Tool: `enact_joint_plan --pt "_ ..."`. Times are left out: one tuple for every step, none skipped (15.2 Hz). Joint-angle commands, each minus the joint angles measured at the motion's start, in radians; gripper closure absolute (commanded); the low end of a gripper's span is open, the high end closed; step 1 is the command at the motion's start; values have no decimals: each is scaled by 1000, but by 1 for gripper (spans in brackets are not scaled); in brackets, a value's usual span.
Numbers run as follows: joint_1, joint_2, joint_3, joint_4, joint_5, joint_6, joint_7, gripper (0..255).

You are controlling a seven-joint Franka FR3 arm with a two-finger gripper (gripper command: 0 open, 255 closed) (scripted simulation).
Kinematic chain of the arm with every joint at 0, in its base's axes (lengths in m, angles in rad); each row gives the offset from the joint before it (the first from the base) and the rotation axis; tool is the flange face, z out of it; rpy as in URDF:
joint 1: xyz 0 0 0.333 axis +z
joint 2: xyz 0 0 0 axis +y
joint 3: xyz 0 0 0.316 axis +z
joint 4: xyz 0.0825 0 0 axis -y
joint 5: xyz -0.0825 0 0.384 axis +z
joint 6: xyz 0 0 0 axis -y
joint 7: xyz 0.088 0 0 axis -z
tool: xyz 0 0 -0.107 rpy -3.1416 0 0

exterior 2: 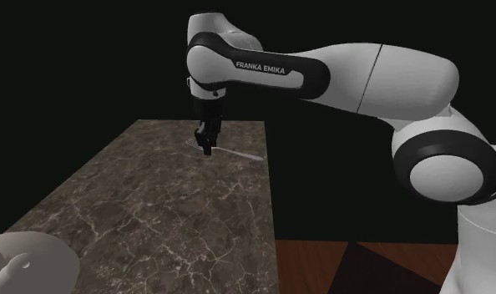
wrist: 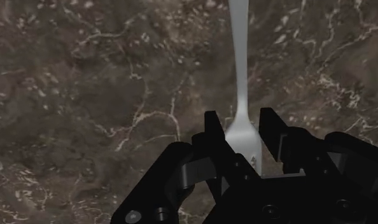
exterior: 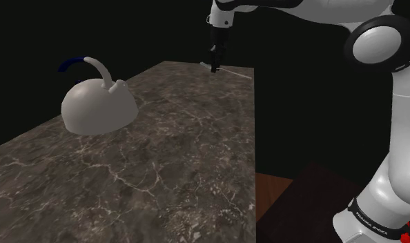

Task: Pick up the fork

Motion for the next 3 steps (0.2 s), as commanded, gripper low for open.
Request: enact_joint_plan --pt "1 11 0 45 -1 -34 1 255" --pt "1 12 0 48 -1 -36 1 255" --pt "1 13 0 49 -1 -37 1 255"
